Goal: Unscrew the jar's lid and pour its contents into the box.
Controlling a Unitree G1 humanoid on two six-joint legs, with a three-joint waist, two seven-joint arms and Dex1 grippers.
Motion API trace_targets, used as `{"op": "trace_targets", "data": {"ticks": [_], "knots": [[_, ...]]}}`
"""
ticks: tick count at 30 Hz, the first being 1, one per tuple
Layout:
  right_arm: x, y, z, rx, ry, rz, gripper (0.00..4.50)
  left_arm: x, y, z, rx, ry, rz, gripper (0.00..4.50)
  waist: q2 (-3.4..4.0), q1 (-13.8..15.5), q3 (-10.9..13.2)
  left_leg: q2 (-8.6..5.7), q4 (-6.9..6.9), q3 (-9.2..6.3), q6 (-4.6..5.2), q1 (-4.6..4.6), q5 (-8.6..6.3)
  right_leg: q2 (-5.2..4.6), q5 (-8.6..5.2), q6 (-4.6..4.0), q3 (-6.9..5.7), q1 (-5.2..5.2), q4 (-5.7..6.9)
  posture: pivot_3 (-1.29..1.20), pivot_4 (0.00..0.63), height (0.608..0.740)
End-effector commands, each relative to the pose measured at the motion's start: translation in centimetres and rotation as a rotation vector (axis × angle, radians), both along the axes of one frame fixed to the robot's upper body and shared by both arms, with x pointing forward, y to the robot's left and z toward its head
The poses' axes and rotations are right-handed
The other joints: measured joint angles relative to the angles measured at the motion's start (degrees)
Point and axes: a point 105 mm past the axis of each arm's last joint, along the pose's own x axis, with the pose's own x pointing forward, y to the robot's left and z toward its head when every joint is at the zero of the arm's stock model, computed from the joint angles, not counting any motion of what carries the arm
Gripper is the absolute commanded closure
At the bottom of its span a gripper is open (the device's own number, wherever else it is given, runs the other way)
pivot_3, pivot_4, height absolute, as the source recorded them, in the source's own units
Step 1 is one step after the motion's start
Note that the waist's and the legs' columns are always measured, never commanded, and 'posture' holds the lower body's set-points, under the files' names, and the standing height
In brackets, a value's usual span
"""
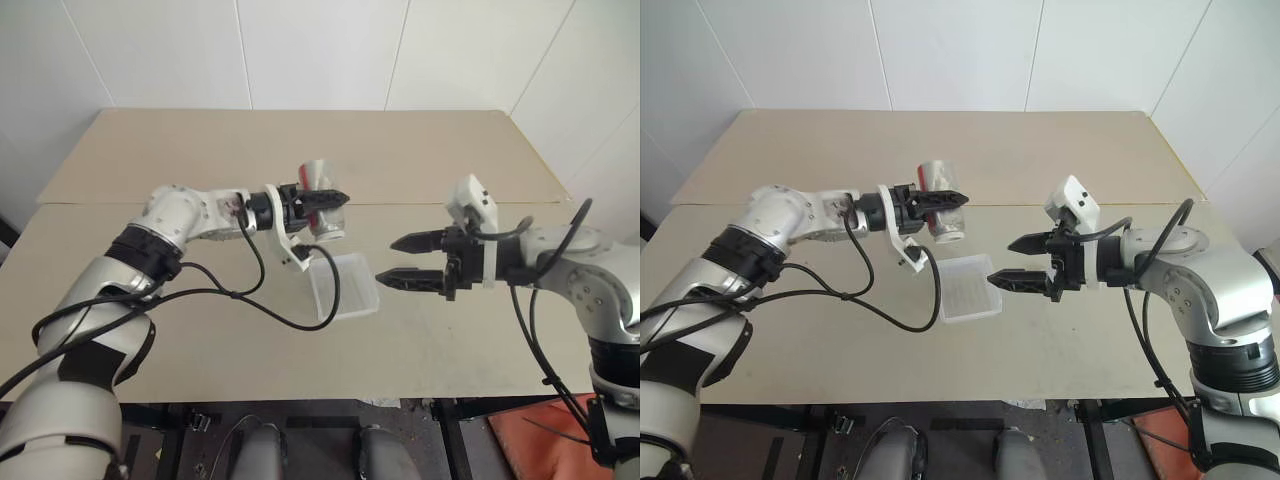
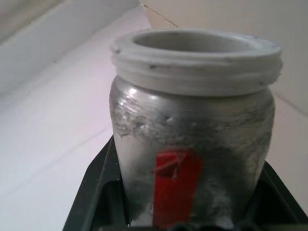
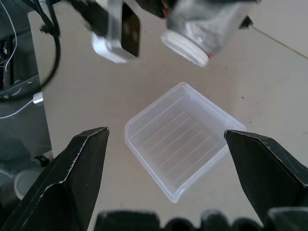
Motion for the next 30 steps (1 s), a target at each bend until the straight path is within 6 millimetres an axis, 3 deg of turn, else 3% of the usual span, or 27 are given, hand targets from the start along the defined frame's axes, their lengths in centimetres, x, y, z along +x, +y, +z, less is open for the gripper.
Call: {"op": "trace_targets", "data": {"ticks": [1, 5, 16, 21, 25, 28, 30], "knots": [[-0.5, 0.7, 2.0, 0.053, -0.073, 0.044, 0.03, 0.1, -1.2, 0.4, 0.036, -0.219, -0.103, 2.57, 0.00, 0.0, 0.0, -0.01, 0.00, 0.00, 0.00, 0.00, 0.00, 0.00, 0.00, 0.01, -0.02, 0.00, 0.01, 0.00, 0.150, 0.740], [-0.8, 0.8, 2.2, 0.075, -0.085, 0.048, 0.03, -0.1, -2.0, -0.7, 0.051, -0.249, -0.155, 2.57, -0.01, 0.1, 0.0, -0.03, -0.01, 0.00, 0.00, -0.04, 0.00, -0.03, -0.01, 0.02, -0.03, -0.03, 0.12, 0.00, 0.150, 0.740], [-1.1, 0.9, 1.8, 0.077, -0.107, 0.049, 0.03, 0.0, -2.2, -0.7, -0.030, -0.176, -0.163, 2.57, -0.01, 0.0, 0.0, -0.09, 0.00, -0.01, 0.00, -0.07, 0.00, -0.11, -0.01, 0.03, -0.04, -0.05, 0.16, 0.00, 0.150, 0.740], [-1.3, 1.0, 1.8, 0.073, -0.125, 0.049, 0.03, 1.5, -0.5, 1.3, -0.359, 0.143, 0.021, 2.57, -0.02, 0.0, 0.0, -0.10, 0.03, 0.00, -0.01, -0.06, 0.01, -0.15, -0.01, 0.03, -0.04, -0.04, 0.15, 0.00, 0.150, 0.740], [-1.2, 0.9, 1.8, 0.078, -0.144, 0.036, 0.03, 3.8, 2.6, 3.6, -0.825, 0.571, 0.257, 2.57, 0.00, -0.2, 0.0, -0.06, 0.05, 0.02, -0.01, -0.05, 0.01, -0.14, -0.01, 0.02, -0.05, -0.04, 0.17, 0.00, 0.150, 0.740], [-1.1, 1.2, 1.6, 0.080, -0.149, 0.033, 0.03, 4.4, 4.1, 3.2, -1.186, 1.070, 0.358, 2.57, 0.00, -0.4, 0.0, -0.04, 0.09, 0.01, -0.03, -0.04, 0.02, -0.13, -0.01, 0.02, -0.07, 0.00, 0.19, 0.00, 0.150, 0.740], [-1.2, 1.4, 1.6, 0.088, -0.152, 0.036, 0.03, 3.6, 4.4, 2.0, -1.261, 1.272, 0.406, 2.57, 0.00, -0.6, 0.0, -0.05, 0.13, -0.01, -0.03, -0.05, 0.02, -0.13, -0.01, 0.02, -0.08, 0.03, 0.25, 0.00, 0.150, 0.740]]}}
